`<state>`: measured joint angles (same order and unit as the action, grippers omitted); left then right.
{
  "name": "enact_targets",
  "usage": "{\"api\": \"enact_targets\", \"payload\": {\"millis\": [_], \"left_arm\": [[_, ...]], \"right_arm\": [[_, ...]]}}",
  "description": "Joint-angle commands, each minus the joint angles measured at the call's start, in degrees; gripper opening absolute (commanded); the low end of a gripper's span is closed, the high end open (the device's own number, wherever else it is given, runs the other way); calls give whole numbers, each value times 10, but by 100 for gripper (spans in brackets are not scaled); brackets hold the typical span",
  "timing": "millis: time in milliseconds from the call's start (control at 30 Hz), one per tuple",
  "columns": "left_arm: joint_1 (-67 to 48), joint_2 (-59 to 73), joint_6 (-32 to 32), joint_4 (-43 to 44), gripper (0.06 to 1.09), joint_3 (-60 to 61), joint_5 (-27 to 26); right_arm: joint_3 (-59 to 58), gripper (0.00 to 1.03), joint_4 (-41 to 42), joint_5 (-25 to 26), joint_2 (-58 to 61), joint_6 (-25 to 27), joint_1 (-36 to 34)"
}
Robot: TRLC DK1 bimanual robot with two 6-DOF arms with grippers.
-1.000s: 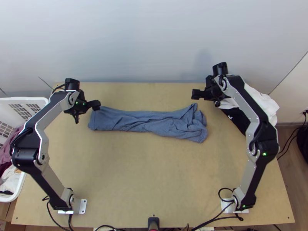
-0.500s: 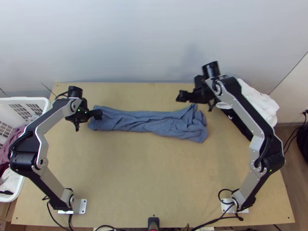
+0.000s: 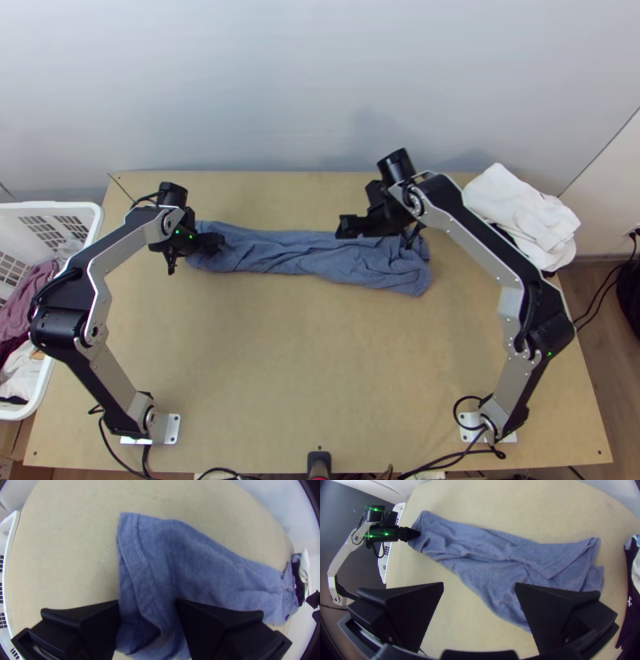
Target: Fold the t-shirt
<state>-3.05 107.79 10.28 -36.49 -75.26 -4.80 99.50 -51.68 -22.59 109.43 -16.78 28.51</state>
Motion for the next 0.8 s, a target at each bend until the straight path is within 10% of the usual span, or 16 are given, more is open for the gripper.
{"api": "enact_targets", "payload": {"millis": [0, 200, 767], "left_arm": [[-10, -7, 7, 6, 51, 16, -1], [-18, -56, 8, 31, 10, 33, 1], [-21, -124, 19, 13, 10, 5, -2]], "right_arm": [[-20, 99, 1, -18, 18, 0, 21], [-56, 99, 26, -22, 39, 0, 24], [-132, 99, 103, -23, 86, 1, 28]]}}
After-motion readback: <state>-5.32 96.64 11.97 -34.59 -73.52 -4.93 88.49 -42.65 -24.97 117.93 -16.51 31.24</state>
